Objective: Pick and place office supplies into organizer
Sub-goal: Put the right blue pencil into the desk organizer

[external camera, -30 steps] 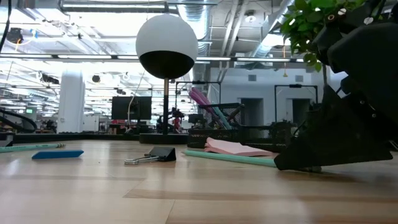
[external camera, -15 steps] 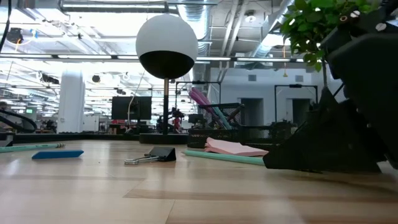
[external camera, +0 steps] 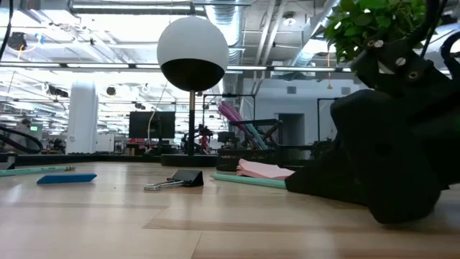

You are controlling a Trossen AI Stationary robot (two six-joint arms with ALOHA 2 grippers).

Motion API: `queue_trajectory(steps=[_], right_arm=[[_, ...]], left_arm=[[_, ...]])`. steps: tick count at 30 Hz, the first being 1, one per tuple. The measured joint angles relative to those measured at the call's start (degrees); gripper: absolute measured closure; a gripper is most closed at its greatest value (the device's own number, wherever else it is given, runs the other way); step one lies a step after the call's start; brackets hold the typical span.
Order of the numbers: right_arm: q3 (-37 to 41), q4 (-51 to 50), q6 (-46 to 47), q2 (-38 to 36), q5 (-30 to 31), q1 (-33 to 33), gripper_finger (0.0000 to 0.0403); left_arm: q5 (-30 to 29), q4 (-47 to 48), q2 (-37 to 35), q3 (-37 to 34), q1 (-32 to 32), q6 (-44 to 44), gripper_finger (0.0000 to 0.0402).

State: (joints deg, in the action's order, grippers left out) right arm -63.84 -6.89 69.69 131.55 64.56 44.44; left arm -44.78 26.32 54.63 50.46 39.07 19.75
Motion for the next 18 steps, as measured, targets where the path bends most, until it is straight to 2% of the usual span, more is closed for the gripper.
queue_trajectory(steps=[12,18], right_arm=[[0.0,-1.2,1.5,-0.3,-0.7,-0.9,0.0272],[0.2,-1.4,2.0,-0.3,0.1,-1.0,0.0321]], left_arm=[[0.0,-0.3,0.0,0.0,0.0,0.9,0.0398],[-0.1,-0.3,0.0,0.0,0.0,0.9,0.0398]])
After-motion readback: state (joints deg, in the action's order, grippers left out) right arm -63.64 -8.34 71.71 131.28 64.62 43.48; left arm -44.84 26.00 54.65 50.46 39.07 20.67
